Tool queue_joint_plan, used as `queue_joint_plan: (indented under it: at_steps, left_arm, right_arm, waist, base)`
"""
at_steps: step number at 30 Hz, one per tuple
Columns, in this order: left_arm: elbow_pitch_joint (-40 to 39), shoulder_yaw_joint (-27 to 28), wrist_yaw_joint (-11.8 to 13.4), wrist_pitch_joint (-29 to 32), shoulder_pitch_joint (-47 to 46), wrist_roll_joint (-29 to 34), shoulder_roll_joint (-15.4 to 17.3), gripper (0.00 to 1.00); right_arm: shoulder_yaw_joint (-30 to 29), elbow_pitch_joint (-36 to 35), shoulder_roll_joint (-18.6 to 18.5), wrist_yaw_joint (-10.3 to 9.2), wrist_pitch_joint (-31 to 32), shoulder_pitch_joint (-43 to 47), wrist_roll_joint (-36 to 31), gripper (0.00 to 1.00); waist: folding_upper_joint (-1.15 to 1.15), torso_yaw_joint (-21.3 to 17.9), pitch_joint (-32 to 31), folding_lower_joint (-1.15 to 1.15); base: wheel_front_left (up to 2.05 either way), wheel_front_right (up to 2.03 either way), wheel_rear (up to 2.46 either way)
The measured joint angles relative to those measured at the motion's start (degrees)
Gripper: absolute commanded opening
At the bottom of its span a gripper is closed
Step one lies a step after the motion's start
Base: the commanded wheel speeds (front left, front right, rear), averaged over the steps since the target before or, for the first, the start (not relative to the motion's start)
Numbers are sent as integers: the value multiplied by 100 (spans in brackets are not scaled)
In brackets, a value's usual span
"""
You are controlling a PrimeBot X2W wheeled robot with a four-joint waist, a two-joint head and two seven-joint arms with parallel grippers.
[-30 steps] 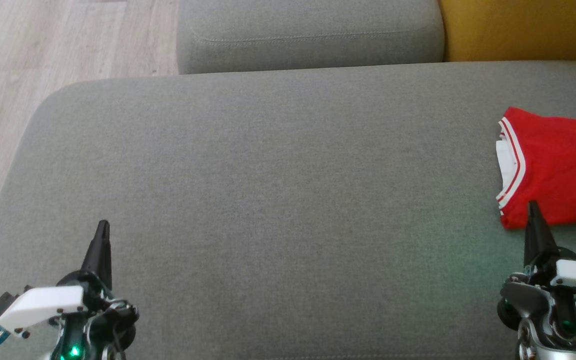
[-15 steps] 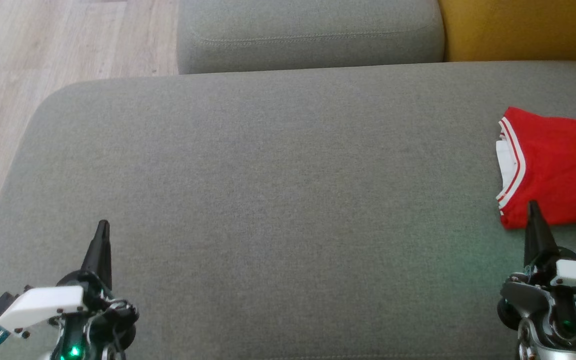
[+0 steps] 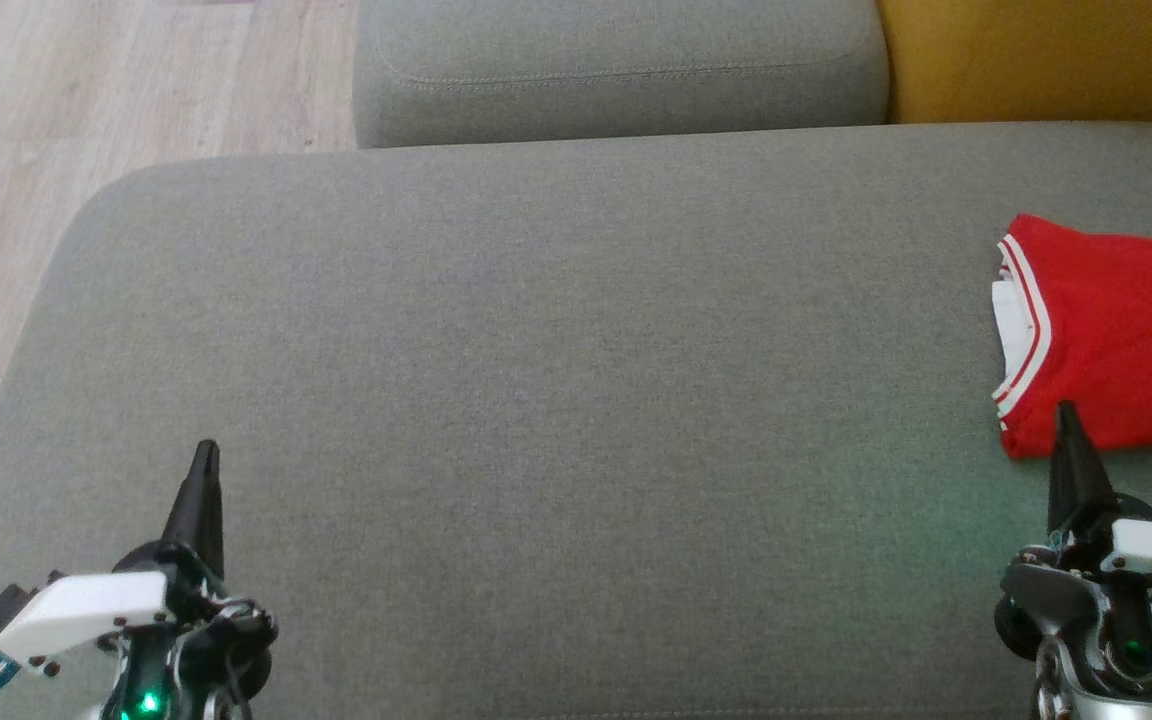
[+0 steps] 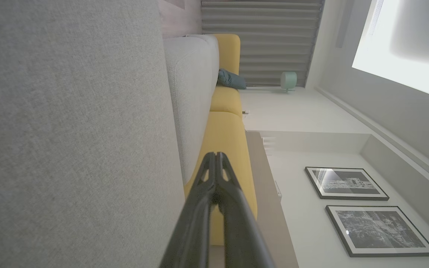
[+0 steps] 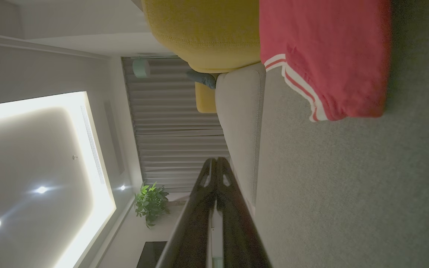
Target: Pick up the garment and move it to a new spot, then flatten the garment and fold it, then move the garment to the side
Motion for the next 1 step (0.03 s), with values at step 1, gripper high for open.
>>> queue_joint_plan:
  at_steps: [1]
  left_arm:
    - [0, 0, 0, 0, 0, 0, 0, 0]
  right_arm:
    - [0, 0, 0, 0, 0, 0, 0, 0]
  waist:
    - [0, 0, 0, 0]
  base:
    - [0, 0, 0]
